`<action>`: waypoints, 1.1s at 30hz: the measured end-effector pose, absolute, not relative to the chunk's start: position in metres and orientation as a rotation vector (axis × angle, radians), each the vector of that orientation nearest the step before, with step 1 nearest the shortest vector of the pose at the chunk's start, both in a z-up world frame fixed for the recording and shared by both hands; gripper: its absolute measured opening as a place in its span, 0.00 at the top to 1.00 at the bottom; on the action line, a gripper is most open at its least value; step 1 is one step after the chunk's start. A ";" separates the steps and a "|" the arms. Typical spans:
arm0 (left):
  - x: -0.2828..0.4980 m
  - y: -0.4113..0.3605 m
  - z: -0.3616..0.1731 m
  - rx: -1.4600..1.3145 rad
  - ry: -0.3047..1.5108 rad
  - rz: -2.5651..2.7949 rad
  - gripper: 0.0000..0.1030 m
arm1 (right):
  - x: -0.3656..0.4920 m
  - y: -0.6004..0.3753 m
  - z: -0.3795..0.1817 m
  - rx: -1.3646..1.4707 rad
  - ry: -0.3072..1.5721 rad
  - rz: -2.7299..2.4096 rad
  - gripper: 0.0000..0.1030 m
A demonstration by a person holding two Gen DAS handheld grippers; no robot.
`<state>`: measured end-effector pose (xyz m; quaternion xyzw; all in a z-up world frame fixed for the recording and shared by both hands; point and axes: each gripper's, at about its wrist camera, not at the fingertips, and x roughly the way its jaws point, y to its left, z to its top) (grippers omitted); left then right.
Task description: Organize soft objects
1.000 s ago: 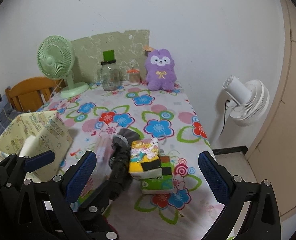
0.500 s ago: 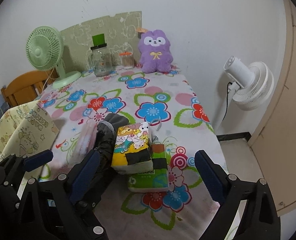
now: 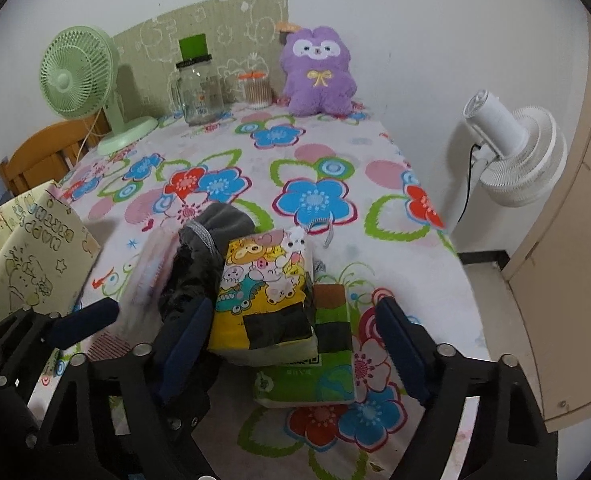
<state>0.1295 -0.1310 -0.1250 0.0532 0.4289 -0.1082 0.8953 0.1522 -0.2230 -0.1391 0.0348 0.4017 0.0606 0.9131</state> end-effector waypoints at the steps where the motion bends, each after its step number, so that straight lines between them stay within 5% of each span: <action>1: 0.130 -0.132 -0.126 0.112 0.896 -0.233 0.34 | 0.154 -0.223 -0.141 0.080 0.840 0.134 0.23; 5: 0.129 -0.135 -0.128 0.133 0.895 -0.259 0.54 | 0.155 -0.221 -0.146 0.091 0.857 0.150 0.32; 8: 0.129 -0.136 -0.128 0.122 0.907 -0.282 0.64 | 0.154 -0.219 -0.147 0.097 0.865 0.175 0.48; 13: 0.127 -0.137 -0.127 0.127 0.903 -0.282 0.74 | 0.152 -0.218 -0.146 0.098 0.863 0.188 0.61; 33: 0.101 -0.130 -0.100 0.136 0.806 -0.273 0.77 | 0.122 -0.213 -0.114 0.072 0.766 0.162 0.77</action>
